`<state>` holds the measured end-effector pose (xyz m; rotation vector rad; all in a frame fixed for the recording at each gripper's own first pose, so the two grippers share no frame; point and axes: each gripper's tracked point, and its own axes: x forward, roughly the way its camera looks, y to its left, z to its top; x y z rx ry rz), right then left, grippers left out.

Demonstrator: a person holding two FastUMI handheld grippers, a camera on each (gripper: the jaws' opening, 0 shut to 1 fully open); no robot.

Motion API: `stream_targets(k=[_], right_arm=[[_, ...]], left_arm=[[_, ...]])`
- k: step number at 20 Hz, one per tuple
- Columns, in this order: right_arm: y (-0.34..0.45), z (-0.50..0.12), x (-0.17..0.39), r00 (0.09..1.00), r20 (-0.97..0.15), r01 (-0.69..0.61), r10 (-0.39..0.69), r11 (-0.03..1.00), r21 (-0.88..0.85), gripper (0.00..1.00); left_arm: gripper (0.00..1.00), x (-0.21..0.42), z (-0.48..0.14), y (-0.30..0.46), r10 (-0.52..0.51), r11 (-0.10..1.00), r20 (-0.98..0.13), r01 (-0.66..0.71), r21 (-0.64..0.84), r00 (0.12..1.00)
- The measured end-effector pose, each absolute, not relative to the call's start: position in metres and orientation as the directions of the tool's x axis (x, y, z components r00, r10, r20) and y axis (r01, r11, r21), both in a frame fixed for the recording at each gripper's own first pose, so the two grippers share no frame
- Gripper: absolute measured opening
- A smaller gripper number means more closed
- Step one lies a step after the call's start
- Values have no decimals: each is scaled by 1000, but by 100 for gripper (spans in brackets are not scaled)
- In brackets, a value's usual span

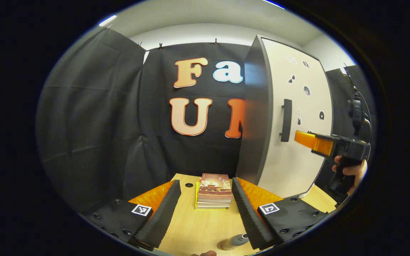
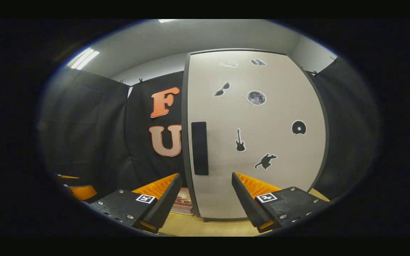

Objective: Open the cabinet door with the right hand, grasp the bottle in the cabinet with the left hand and place it on the coaster, then close the cabinet door with the right hand.

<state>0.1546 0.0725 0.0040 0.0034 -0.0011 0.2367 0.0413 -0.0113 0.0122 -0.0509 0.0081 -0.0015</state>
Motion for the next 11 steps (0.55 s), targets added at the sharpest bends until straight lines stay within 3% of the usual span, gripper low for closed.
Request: stream_targets(k=[11], right_arm=[[-24, -15, 34, 992, -56, -118, 117, 993, -8, 90]], left_arm=[[94, -26, 30, -100, -54, 999, 35, 54, -5, 998]])
